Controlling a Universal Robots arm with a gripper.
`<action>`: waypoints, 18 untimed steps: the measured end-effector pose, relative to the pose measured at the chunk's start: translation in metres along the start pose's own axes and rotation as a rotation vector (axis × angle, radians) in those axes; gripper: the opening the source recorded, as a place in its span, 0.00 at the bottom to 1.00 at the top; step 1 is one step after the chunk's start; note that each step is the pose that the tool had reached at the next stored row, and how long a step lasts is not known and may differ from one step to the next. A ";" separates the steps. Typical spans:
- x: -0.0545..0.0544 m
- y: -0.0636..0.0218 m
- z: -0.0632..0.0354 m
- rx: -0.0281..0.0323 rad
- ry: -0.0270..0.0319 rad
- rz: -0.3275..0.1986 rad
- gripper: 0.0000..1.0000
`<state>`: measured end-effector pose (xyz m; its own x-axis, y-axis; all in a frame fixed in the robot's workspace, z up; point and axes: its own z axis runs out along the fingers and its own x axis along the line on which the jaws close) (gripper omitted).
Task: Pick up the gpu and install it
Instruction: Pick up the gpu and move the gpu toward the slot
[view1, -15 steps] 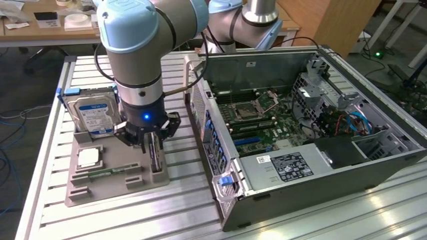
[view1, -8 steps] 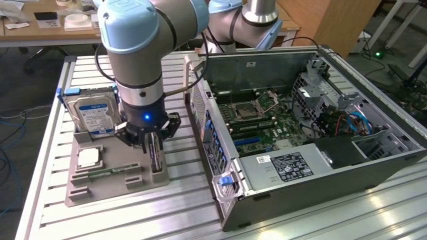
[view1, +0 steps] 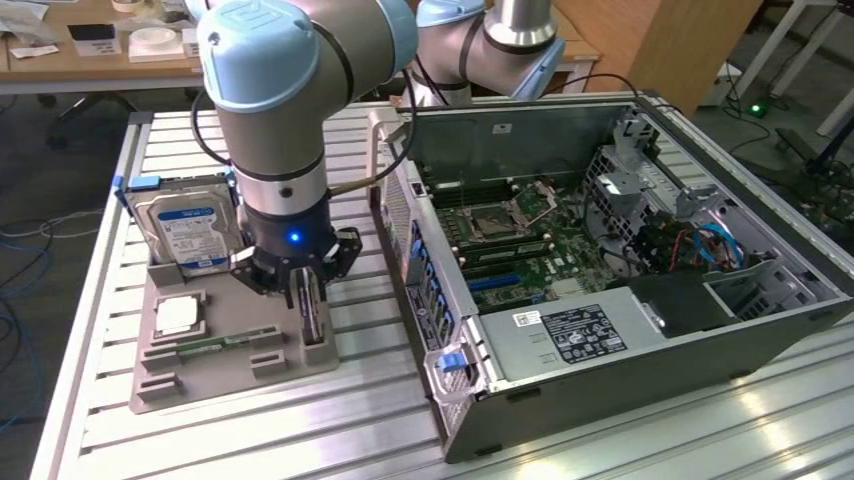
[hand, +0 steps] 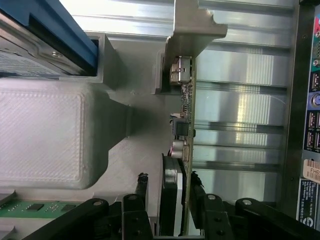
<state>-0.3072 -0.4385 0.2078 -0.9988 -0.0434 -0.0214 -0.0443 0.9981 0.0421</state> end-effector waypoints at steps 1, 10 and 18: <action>0.000 0.0000 0.0001 0.0000 0.0000 0.000 0.44; -0.001 -0.0001 0.0008 0.0000 0.0001 0.000 0.30; -0.002 -0.0001 0.0011 0.0001 0.0001 0.000 0.29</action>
<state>-0.3057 -0.4385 0.2067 -0.9988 -0.0434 -0.0213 -0.0443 0.9981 0.0421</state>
